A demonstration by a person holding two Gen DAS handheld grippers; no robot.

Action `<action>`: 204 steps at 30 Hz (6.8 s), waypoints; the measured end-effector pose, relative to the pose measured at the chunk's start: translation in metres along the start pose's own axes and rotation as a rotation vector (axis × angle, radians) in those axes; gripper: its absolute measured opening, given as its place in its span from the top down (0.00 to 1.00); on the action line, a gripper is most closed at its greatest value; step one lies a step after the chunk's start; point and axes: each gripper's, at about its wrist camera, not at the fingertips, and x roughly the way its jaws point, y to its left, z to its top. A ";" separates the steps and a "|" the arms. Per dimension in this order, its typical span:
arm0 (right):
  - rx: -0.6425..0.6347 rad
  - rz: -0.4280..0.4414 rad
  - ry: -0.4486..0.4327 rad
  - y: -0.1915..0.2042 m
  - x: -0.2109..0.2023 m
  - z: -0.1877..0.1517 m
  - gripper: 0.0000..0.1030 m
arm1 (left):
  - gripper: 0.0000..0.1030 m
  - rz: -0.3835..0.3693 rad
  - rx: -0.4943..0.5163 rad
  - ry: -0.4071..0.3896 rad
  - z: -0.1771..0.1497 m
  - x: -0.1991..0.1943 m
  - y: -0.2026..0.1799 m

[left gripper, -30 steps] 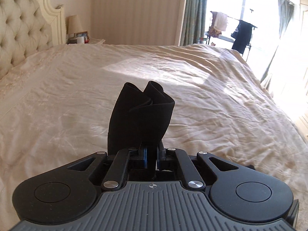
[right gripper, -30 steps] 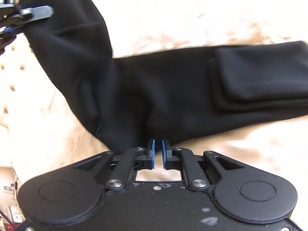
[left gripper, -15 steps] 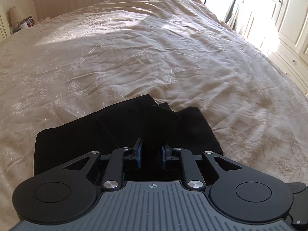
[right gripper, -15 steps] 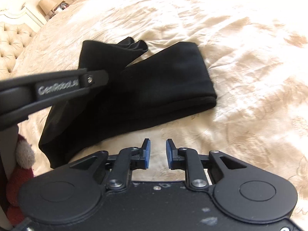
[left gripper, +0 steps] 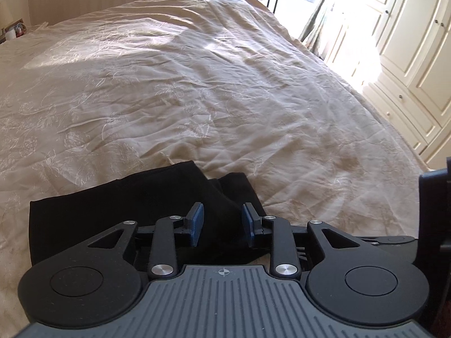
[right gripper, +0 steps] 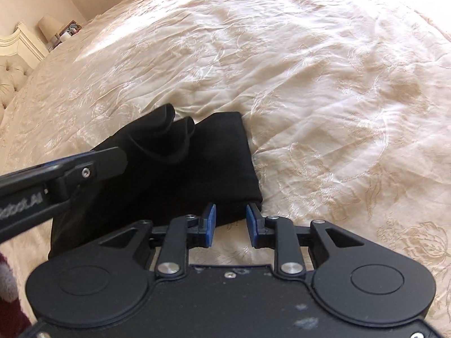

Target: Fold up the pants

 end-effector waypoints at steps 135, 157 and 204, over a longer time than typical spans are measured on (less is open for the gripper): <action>-0.094 -0.081 -0.054 0.022 0.018 0.022 0.55 | 0.55 0.324 -0.274 0.275 -0.102 -0.007 0.162; -0.021 0.052 0.116 -0.001 0.093 0.067 0.43 | 0.42 0.266 -0.228 0.310 -0.070 0.061 0.172; -0.170 0.307 0.145 0.210 0.058 -0.010 0.77 | 0.87 0.416 -0.525 0.109 -0.143 -0.120 0.305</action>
